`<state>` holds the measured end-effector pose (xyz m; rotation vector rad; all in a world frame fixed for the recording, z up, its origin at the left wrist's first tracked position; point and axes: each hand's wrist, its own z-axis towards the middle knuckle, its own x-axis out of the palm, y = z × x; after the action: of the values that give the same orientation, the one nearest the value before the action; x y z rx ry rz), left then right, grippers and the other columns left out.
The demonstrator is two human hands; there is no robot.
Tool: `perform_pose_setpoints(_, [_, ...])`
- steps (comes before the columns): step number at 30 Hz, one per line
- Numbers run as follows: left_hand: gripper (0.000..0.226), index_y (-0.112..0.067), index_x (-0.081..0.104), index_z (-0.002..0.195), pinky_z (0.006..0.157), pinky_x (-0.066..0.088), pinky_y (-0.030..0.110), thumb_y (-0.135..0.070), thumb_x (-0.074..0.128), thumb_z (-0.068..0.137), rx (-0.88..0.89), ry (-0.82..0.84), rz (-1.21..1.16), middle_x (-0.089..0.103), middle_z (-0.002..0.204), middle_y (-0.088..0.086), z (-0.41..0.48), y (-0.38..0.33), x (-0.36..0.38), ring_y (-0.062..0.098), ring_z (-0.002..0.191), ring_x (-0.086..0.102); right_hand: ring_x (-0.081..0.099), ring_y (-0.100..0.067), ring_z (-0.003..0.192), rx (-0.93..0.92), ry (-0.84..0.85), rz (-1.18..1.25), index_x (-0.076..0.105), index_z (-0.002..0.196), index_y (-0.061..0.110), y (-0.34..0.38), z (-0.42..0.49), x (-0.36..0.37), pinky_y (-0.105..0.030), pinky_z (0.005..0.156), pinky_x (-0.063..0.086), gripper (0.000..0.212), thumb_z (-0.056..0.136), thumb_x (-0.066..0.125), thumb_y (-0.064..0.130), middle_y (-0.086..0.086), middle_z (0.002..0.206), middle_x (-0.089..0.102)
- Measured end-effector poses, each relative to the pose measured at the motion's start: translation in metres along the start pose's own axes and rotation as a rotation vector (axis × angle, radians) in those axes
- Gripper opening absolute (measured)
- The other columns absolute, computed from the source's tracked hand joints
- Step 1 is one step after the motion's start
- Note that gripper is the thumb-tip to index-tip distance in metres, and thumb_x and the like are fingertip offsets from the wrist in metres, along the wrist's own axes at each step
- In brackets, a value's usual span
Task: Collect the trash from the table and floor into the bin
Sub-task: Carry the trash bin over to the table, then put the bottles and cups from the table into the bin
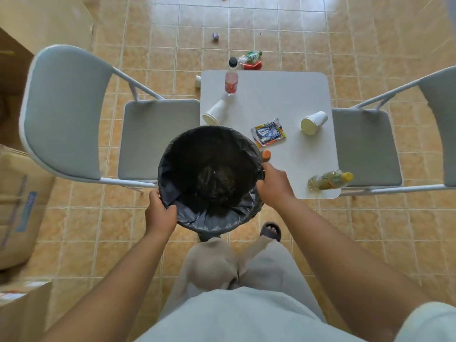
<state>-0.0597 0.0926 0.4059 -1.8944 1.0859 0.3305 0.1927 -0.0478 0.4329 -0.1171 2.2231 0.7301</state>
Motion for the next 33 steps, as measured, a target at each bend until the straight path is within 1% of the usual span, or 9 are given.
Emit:
perform_pose_setpoints(6, [0.04, -0.013, 0.036, 0.13, 0.054, 0.04, 0.025, -0.001, 0.047, 0.094, -0.049, -0.129, 0.001, 0.058, 0.103, 0.011, 0.007, -0.016, 0.023, 0.018, 0.075, 0.055, 0.064, -0.03, 0.091, -0.094, 0.046, -0.005, 0.05, 0.13, 0.009, -0.003, 0.039, -0.013, -0.031, 0.07, 0.048, 0.034, 0.097, 0.055, 0.012, -0.016, 0.113, 0.065])
perform_pose_setpoints(9, [0.053, -0.011, 0.031, 0.141, 0.083, 0.053, 0.043, 0.002, 0.044, 0.092, -0.062, -0.187, -0.014, 0.053, 0.133, 0.018, 0.005, -0.022, 0.035, 0.037, 0.109, 0.057, 0.067, -0.024, 0.09, -0.187, 0.089, 0.003, 0.057, 0.123, 0.013, -0.015, 0.048, -0.02, -0.033, 0.075, 0.058, 0.028, 0.099, 0.059, 0.028, -0.007, 0.109, 0.069])
perform_pose_setpoints(11, [0.07, -0.012, 0.019, 0.153, 0.108, 0.043, 0.051, 0.002, 0.046, 0.09, -0.051, -0.235, -0.018, 0.033, 0.153, 0.018, 0.004, -0.022, 0.044, 0.04, 0.138, 0.039, 0.068, -0.02, 0.089, -0.245, 0.001, 0.014, 0.066, 0.119, 0.016, -0.025, 0.058, -0.026, -0.031, 0.074, 0.057, 0.034, 0.101, 0.053, 0.043, -0.001, 0.104, 0.073])
perform_pose_setpoints(14, [0.083, -0.011, 0.001, 0.158, 0.12, 0.025, 0.047, -0.01, 0.054, 0.094, 0.085, -0.307, 0.091, 0.009, 0.165, 0.015, -0.003, -0.022, 0.053, 0.034, 0.152, 0.014, 0.067, -0.027, 0.081, -0.236, -0.17, 0.031, 0.07, 0.1, 0.02, -0.039, 0.085, -0.033, -0.029, 0.064, 0.045, 0.034, 0.101, 0.043, 0.039, -0.004, 0.089, 0.074])
perform_pose_setpoints(17, [0.085, -0.011, 0.001, 0.158, 0.123, 0.015, 0.044, -0.029, 0.058, 0.097, 0.214, -0.354, 0.27, 0.0, 0.167, 0.013, -0.003, -0.016, 0.058, 0.03, 0.154, 0.005, 0.066, -0.034, 0.096, -0.237, -0.159, -0.158, 0.069, 0.114, 0.017, -0.055, 0.12, -0.03, -0.035, 0.075, 0.048, 0.027, 0.099, 0.049, 0.026, -0.01, 0.11, 0.072])
perform_pose_setpoints(20, [0.084, -0.01, 0.004, 0.158, 0.124, 0.012, 0.043, -0.046, 0.048, 0.097, 0.281, -0.361, 0.419, 0.0, 0.168, 0.012, -0.001, -0.014, 0.056, 0.03, 0.154, 0.005, 0.061, -0.034, 0.113, -0.359, 0.018, -0.402, 0.06, 0.134, 0.018, -0.063, 0.144, -0.025, -0.041, 0.087, 0.053, 0.035, 0.1, 0.052, 0.022, -0.008, 0.133, 0.062])
perform_pose_setpoints(25, [0.086, -0.003, 0.008, 0.158, 0.123, 0.007, 0.038, -0.054, 0.04, 0.096, 0.311, -0.371, 0.537, 0.001, 0.167, 0.017, 0.001, -0.013, 0.057, 0.031, 0.155, 0.001, 0.061, -0.036, 0.092, -0.522, 0.149, -0.621, 0.064, 0.107, 0.011, -0.071, 0.163, -0.008, -0.039, 0.07, 0.054, 0.017, 0.092, 0.056, 0.008, -0.011, 0.109, 0.061])
perform_pose_setpoints(29, [0.086, -0.002, 0.008, 0.158, 0.123, 0.003, 0.036, -0.055, 0.039, 0.097, 0.314, -0.37, 0.558, 0.001, 0.167, 0.018, 0.002, -0.014, 0.057, 0.031, 0.155, 0.0, 0.06, -0.036, 0.086, -0.551, 0.075, -0.594, 0.066, 0.101, 0.008, -0.075, 0.166, -0.005, -0.034, 0.064, 0.046, 0.014, 0.091, 0.057, 0.003, -0.012, 0.1, 0.063])
perform_pose_setpoints(33, [0.087, -0.004, 0.005, 0.158, 0.124, 0.002, 0.036, -0.057, 0.036, 0.097, 0.303, -0.353, 0.576, -0.002, 0.167, 0.017, 0.001, -0.015, 0.055, 0.03, 0.155, -0.003, 0.059, -0.039, 0.099, -0.459, -0.079, -0.348, 0.069, 0.114, 0.008, -0.07, 0.153, -0.025, -0.04, 0.076, 0.05, 0.025, 0.093, 0.056, 0.006, -0.015, 0.115, 0.066])
